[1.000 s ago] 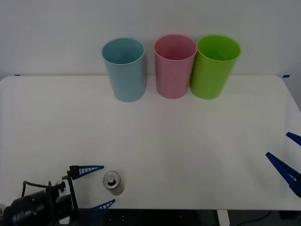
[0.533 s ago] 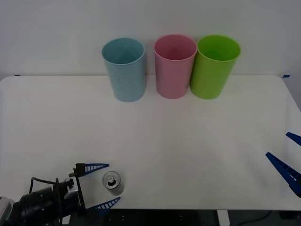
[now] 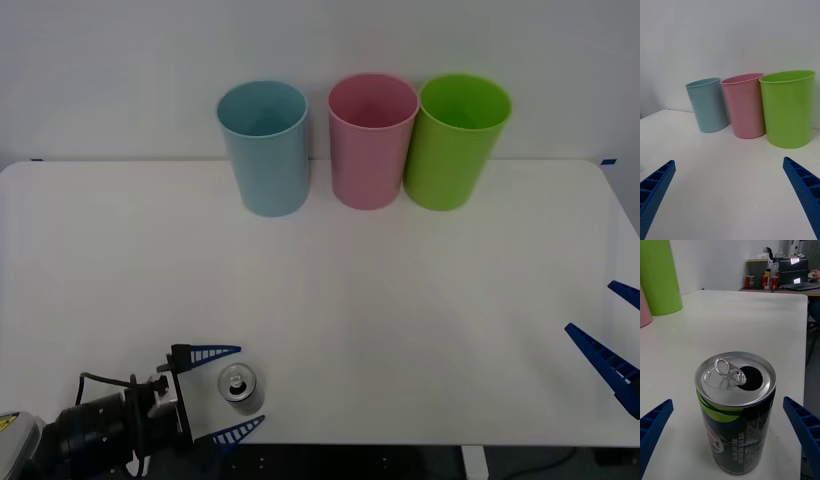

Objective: Grasp the object on the table and drop it into the matching bin: aluminum can to the light blue bin, PET bottle to the pink bin.

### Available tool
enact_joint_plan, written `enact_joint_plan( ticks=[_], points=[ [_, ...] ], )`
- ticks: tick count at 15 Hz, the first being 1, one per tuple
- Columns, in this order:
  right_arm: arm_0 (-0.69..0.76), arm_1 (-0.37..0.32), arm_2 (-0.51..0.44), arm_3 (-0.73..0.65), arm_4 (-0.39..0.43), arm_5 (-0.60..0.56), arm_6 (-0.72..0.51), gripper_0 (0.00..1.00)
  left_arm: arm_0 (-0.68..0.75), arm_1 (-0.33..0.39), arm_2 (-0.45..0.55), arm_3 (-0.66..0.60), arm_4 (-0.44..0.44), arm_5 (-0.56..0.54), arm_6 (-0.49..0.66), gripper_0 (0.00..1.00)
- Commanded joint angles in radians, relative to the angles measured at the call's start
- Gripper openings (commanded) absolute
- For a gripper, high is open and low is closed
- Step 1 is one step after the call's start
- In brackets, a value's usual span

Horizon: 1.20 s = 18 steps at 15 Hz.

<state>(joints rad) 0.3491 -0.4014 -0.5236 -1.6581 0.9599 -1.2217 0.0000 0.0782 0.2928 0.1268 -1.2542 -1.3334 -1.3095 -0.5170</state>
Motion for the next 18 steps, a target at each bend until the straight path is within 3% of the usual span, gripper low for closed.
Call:
enact_joint_plan(
  ticks=[1,3,4,5,7,18],
  points=[
    [0.000,0.000,0.000,0.000,0.000,0.000,0.000,1.00,0.000,-0.001,-0.001,0.001,-0.003,-0.001,0.000,1.00],
    [0.000,0.000,0.000,0.000,0.000,0.000,0.000,1.00,-0.002,-0.001,-0.003,-0.001,-0.006,0.001,0.002,1.00],
    [0.000,0.000,0.000,0.000,0.000,0.000,0.000,1.00,-0.002,-0.001,-0.001,-0.001,-0.006,-0.001,0.003,0.71],
    [0.000,0.000,0.000,0.000,0.000,0.000,0.000,1.00,-0.002,-0.004,-0.003,-0.001,-0.006,-0.001,0.005,0.22],
    [0.000,0.000,0.000,0.000,0.000,0.000,0.000,1.00,-0.002,-0.011,-0.003,-0.001,-0.006,-0.001,0.006,0.02],
    [0.000,0.000,0.000,0.000,0.000,0.000,0.000,1.00,-0.049,-0.018,-0.004,-0.001,-0.004,0.021,0.049,0.00]
  ],
)
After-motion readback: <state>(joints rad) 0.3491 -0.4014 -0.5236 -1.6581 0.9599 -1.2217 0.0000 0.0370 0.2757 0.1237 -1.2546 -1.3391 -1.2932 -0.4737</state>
